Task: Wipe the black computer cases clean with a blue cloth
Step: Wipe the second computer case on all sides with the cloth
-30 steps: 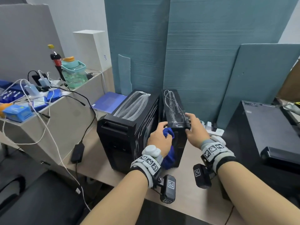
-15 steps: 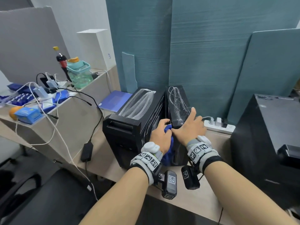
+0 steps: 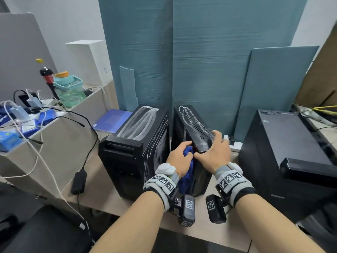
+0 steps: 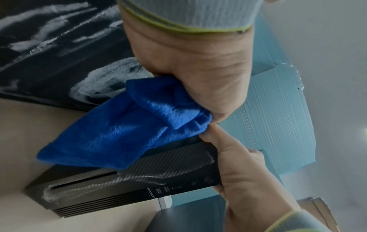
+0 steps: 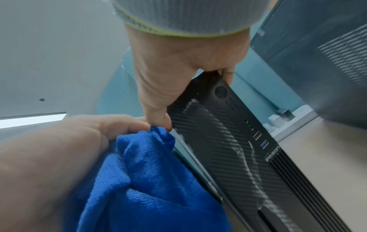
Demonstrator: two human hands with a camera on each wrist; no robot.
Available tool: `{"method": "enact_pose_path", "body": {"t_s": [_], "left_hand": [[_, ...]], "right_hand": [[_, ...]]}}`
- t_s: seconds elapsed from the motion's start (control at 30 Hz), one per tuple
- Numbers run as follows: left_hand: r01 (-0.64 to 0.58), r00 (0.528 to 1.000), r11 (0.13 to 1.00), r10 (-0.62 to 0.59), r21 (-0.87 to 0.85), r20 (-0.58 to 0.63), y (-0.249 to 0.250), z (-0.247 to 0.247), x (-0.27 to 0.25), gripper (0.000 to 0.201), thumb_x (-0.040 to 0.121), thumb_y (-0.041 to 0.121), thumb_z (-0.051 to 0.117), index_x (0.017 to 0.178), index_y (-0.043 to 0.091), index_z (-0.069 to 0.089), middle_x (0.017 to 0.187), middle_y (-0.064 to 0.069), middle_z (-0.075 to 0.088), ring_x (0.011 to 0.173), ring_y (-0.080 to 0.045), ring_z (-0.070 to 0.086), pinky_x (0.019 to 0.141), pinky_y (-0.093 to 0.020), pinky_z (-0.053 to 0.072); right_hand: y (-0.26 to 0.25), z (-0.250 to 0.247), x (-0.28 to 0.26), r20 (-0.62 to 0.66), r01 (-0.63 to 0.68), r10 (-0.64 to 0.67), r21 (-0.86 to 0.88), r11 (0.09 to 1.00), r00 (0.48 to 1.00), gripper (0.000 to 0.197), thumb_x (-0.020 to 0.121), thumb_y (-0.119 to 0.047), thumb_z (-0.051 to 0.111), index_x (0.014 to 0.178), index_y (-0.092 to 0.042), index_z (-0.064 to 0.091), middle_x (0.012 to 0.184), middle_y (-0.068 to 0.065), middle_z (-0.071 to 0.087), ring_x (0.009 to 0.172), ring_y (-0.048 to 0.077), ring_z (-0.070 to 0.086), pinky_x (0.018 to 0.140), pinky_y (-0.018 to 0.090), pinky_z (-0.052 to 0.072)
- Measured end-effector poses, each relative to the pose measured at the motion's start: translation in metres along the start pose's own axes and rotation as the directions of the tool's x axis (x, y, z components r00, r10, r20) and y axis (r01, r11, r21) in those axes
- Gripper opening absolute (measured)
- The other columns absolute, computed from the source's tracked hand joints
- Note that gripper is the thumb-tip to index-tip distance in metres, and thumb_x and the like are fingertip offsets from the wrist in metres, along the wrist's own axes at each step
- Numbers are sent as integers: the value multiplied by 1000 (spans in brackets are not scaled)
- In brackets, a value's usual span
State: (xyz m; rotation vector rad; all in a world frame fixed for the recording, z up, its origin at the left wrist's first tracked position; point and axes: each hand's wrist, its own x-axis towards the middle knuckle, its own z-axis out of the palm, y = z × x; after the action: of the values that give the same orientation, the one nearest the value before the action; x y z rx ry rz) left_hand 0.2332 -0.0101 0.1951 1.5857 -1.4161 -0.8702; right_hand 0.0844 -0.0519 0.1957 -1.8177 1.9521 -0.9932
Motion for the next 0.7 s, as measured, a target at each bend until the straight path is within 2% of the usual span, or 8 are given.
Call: {"method": "enact_pose_path", "body": {"t_s": [0.1, 0.2, 0.33, 0.4, 0.47, 0.53, 0.6, 0.7], "left_hand": [[-61, 998, 996, 60, 58, 3, 10, 9, -2, 42, 93, 21, 59, 132, 36, 59, 116, 11, 66, 97, -6, 59, 90, -19, 45], [-111, 992, 990, 116, 87, -50, 17, 19, -2, 33, 90, 23, 61, 122, 33, 61, 115, 10, 61, 96, -10, 59, 93, -31, 50], [-196, 968, 973, 212, 123, -134, 40, 30, -9, 28, 88, 32, 63, 112, 26, 50, 111, 5, 45, 89, -15, 57, 78, -31, 48], [-284, 945, 954, 296, 97, -142, 54, 39, -11, 25, 87, 34, 58, 107, 20, 50, 108, 3, 43, 85, -14, 53, 79, -30, 44], [-376, 921, 924, 381, 75, -76, 58, 53, -10, 25, 87, 36, 46, 102, 19, 56, 107, 2, 45, 89, -12, 53, 89, -31, 45], [-474, 881, 867, 466, 157, 86, 53, 66, -7, 29, 87, 36, 42, 99, 21, 64, 105, 3, 52, 96, -12, 54, 95, -34, 45], [-536, 843, 804, 490, 259, 223, 48, 73, -7, 24, 87, 31, 50, 99, 25, 70, 104, 6, 60, 100, -15, 55, 95, -39, 45], [-577, 816, 751, 520, 322, 251, 44, 66, -4, 14, 86, 23, 64, 95, 26, 73, 100, 7, 62, 98, -18, 55, 92, -38, 46]], "right_hand": [[14, -20, -8, 7, 20, -20, 17, 1000, 1000, 102, 47, -54, 79, 137, -37, 33, 116, 6, 51, 104, 28, 57, 88, 33, 50], [27, -39, -21, 34, 98, -98, 7, 995, 995, 99, 46, -48, 78, 135, -37, 35, 110, 0, 50, 98, 27, 56, 83, 32, 48], [46, -67, -35, 98, 119, -118, 2, 993, 988, 106, 46, -44, 80, 139, -36, 31, 115, -1, 50, 106, 23, 54, 89, 35, 50], [53, -79, -39, 131, 120, -123, 24, 992, 984, 103, 50, -40, 84, 138, -33, 31, 118, -6, 50, 106, 18, 54, 87, 32, 49], [58, -84, -42, 133, 106, -113, 57, 993, 985, 102, 52, -40, 88, 137, -28, 32, 119, -10, 50, 104, 13, 56, 85, 28, 48], [60, -80, -44, 125, 45, -52, 58, 997, 991, 98, 52, -47, 86, 133, -26, 36, 116, -10, 55, 102, 13, 60, 84, 30, 51], [62, -77, -47, 128, -25, 18, 51, 998, 992, 90, 51, -53, 82, 125, -29, 38, 112, -9, 59, 98, 16, 64, 82, 32, 53], [67, -73, -52, 107, -74, 64, 93, 993, 992, 85, 47, -59, 79, 117, -32, 39, 108, -9, 61, 96, 18, 66, 78, 30, 53]]}}
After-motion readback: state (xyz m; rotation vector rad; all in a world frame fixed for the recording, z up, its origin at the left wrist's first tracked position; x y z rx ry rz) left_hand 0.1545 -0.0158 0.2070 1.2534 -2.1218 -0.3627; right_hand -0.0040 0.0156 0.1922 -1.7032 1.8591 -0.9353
